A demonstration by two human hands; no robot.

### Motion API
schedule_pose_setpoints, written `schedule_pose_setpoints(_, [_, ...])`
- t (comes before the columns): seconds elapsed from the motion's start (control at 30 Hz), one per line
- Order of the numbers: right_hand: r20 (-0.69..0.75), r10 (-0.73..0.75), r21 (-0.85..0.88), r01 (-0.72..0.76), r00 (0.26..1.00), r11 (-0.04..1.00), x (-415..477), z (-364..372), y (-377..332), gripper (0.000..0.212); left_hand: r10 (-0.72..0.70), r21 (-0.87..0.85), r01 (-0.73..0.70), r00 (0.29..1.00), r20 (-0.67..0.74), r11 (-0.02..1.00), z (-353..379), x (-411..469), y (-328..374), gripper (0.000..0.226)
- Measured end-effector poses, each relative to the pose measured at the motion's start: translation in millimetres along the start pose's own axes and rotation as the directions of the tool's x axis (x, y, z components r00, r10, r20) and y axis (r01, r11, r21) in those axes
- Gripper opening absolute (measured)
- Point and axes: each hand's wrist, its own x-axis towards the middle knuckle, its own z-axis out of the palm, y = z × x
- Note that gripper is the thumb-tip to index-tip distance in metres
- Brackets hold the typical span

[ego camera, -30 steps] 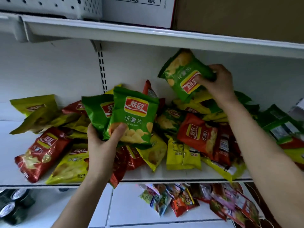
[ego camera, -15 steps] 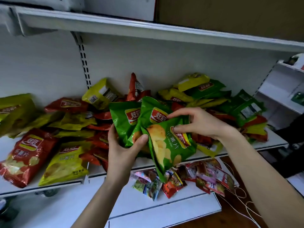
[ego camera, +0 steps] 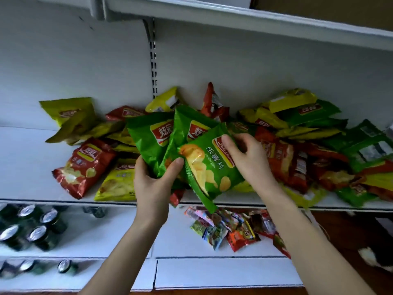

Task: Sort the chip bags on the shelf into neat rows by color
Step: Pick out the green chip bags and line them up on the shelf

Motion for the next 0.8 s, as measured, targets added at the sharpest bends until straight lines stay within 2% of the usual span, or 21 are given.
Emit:
schedule_pose_setpoints(0.1, [0.083, -0.117, 0.081, 0.11, 0.99, 0.991, 6.6, 36.9, -12.7, 0.033, 0.033, -0.003, -0.034, 0.994, -0.104, 0.999, -25.6, 6.1, 15.9, 0.045])
schedule_pose_setpoints(0.17, [0.073, -0.275, 0.037, 0.273, 0.959, 0.961, 11.1, 58.3, -26.1, 0.032, 0.005, -0.048, -0.012, 0.989, -0.147, 0.999, -46.3, 8.2, 25.4, 0.055])
schedule_pose_setpoints(0.27, [-0.006, -0.532, -0.168, 0.524, 0.847, 0.835, 18.1, 88.5, -50.9, 0.039, -0.05, -0.128, 0.023, 0.976, -0.212, 0.992, -80.3, 7.4, 35.8, 0.055])
schedule_pose_setpoints(0.4, [-0.014, -0.753, -0.226, 0.732, 0.658, 0.643, 20.1, 133.4, -94.2, 0.037, -0.066, -0.156, 0.017, 0.948, -0.313, 0.988, -132.1, 6.2, 47.5, 0.027])
schedule_pose_setpoints(0.53, [0.05, -0.865, -0.098, 0.865, 0.499, 0.493, 16.4, 180.7, -141.5, 0.036, -0.076, -0.144, 0.025, 0.931, -0.358, 0.989, -197.6, 6.4, 68.9, 0.039])
schedule_pose_setpoints(0.67, [0.105, -0.91, -0.029, 0.916, 0.401, 0.4, 0.3, 243.7, -190.8, 0.038, -0.064, -0.11, 0.022, 0.919, -0.389, 0.994, -268.5, 8.4, 91.5, 0.05])
schedule_pose_setpoints(0.73, [0.132, -0.911, 0.042, 0.916, 0.392, 0.4, -11.3, 276.5, -217.2, 0.04, -0.038, -0.069, 0.01, 0.913, -0.407, 0.998, -299.9, 9.7, 103.1, 0.053])
schedule_pose_setpoints(0.8, [0.181, -0.879, 0.082, 0.884, 0.441, 0.461, -22.5, 308.8, -242.1, 0.041, -0.028, -0.058, 0.003, 0.902, -0.43, 0.998, -334.6, 10.5, 115.7, 0.051])
